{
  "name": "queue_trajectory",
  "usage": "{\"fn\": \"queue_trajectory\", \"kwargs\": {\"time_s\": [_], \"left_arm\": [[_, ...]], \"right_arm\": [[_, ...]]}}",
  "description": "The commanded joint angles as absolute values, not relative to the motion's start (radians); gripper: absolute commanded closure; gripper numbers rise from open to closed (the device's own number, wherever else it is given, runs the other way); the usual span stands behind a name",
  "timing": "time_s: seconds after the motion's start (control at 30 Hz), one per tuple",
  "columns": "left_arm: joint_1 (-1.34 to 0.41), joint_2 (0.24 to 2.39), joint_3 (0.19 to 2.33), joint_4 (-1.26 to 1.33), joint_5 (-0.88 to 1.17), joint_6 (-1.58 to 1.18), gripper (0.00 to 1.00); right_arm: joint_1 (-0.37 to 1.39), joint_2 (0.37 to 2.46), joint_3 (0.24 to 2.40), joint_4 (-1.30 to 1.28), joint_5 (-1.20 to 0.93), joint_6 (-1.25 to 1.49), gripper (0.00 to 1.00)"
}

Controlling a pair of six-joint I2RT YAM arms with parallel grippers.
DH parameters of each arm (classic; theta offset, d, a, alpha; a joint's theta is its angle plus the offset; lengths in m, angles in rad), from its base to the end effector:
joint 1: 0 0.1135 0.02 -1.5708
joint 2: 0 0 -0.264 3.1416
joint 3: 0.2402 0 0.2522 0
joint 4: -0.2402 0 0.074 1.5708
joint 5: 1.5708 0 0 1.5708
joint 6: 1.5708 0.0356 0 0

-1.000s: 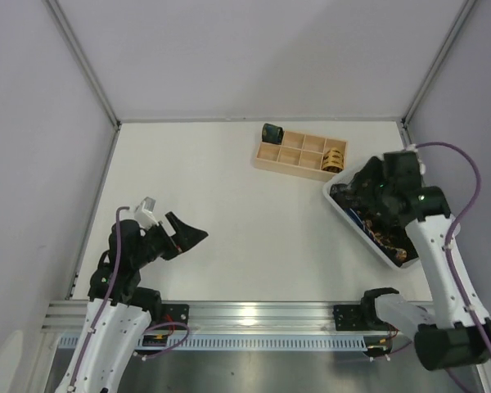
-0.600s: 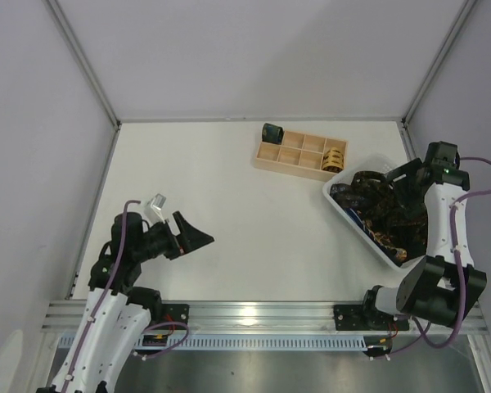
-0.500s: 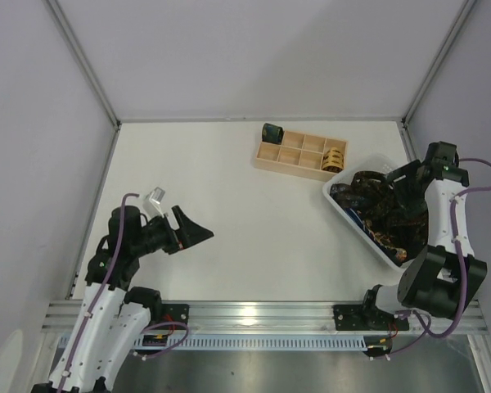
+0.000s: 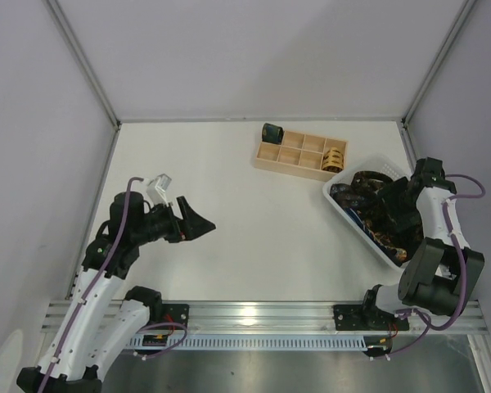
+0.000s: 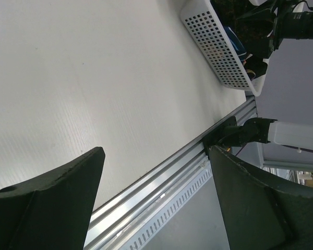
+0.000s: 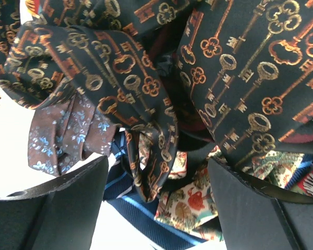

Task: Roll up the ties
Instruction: Grab a tie with the right arm

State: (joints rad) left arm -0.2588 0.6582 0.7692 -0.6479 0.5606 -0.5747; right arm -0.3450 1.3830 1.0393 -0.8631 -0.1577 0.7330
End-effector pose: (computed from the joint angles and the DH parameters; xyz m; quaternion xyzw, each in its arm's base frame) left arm 0.1280 -0.0535 0.3085 0.0036 0.8465 -0.4122 0.3369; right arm 0.2470 -0.0828 0.2448 0.4910 0.8487 0.1108 0.1621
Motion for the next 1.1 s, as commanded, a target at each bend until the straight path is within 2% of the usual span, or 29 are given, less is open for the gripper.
{"fn": "queue_trajectory", "kwargs": {"time_s": [0.0,0.13,0.17,0.27,0.33,0.37,0.4,0.53,0.63,0.67,0.7,0.97,1.0,1.07], "left_arm": [[-0.27,0.666,0.815,-0.652,0.531,-0.537,0.12],[-0.27,0.669,0.834,-0.669,0.517,-0.526,0.15],[-0.27,0.676,0.839,-0.672,0.512,-0.525,0.16],[-0.27,0.681,0.844,-0.675,0.517,-0.525,0.19],[-0.27,0.683,0.842,-0.681,0.525,-0.528,0.21],[-0.27,0.684,0.841,-0.683,0.528,-0.528,0.24],[-0.27,0.689,0.842,-0.69,0.531,-0.529,0.25],[-0.27,0.707,0.856,-0.715,0.534,-0.528,0.28],[-0.27,0.712,0.847,-0.706,0.544,-0.537,0.3],[-0.27,0.715,0.848,-0.704,0.546,-0.543,0.31],[-0.27,0.719,0.848,-0.704,0.549,-0.546,0.32],[-0.27,0.753,0.847,-0.703,0.604,-0.568,0.32],[-0.27,0.755,0.845,-0.71,0.607,-0.568,0.31],[-0.27,0.752,0.841,-0.715,0.609,-0.565,0.31]], "right_arm": [[-0.339,1.379,1.017,-0.79,-0.172,0.749,0.17],[-0.33,1.404,1.002,-0.741,-0.183,0.759,0.24],[-0.325,1.414,1.008,-0.727,-0.186,0.764,0.3],[-0.318,1.442,1.012,-0.707,-0.192,0.775,0.34],[-0.316,1.456,1.02,-0.701,-0.204,0.778,0.42],[-0.316,1.465,1.025,-0.703,-0.206,0.776,0.51],[-0.316,1.468,1.044,-0.713,-0.206,0.776,0.54],[-0.314,1.451,1.086,-0.75,-0.177,0.756,0.55],[-0.322,1.456,1.104,-0.768,-0.181,0.742,0.69],[-0.325,1.46,1.106,-0.765,-0.192,0.742,0.8],[-0.327,1.459,1.111,-0.765,-0.204,0.742,0.83],[-0.333,1.466,1.198,-0.798,-0.207,0.718,0.85],[-0.334,1.466,1.198,-0.796,-0.21,0.712,0.84],[-0.336,1.473,1.19,-0.781,-0.232,0.689,0.75]]}}
